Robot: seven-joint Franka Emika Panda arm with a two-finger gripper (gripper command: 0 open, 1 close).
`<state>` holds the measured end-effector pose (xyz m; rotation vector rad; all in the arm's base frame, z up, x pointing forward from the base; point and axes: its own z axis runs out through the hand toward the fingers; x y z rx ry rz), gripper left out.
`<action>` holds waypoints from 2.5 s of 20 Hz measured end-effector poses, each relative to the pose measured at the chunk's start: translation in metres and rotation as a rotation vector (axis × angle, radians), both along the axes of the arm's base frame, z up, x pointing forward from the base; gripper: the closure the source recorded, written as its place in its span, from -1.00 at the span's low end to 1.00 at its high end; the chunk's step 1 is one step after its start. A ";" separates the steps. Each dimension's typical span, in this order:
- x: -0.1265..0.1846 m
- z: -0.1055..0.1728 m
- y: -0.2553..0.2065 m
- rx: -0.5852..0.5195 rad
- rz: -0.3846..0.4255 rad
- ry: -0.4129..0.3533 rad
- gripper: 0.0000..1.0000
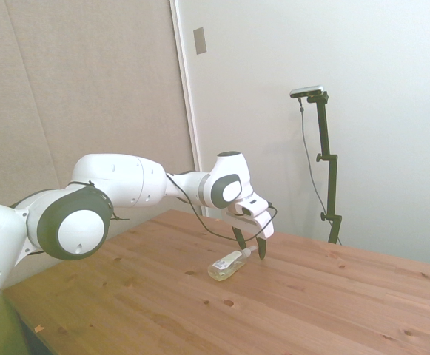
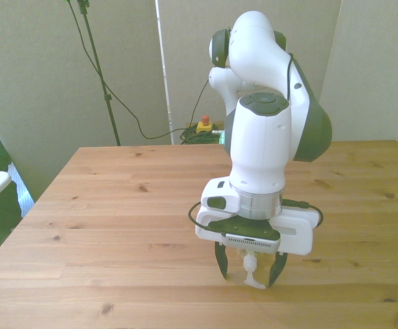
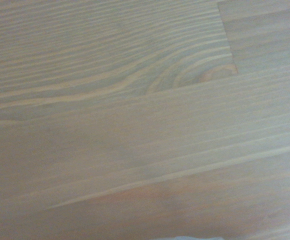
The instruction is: Stand the sanitizer
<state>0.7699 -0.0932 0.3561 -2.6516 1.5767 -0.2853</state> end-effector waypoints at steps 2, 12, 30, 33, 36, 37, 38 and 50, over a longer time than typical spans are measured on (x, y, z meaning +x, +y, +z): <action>0.000 0.000 -0.002 0.000 -0.003 0.000 1.00; -0.002 0.000 -0.012 0.023 -0.027 0.006 1.00; -0.001 0.059 0.027 -0.165 -0.238 -0.298 1.00; -0.019 0.084 0.045 -0.232 -0.257 -0.373 1.00; -0.040 0.104 0.064 -0.294 -0.270 -0.444 1.00; -0.047 0.108 0.071 -0.312 -0.274 -0.466 1.00; -0.055 0.113 0.078 -0.330 -0.281 -0.490 1.00; -0.127 0.105 0.109 -0.553 -0.428 -0.816 1.00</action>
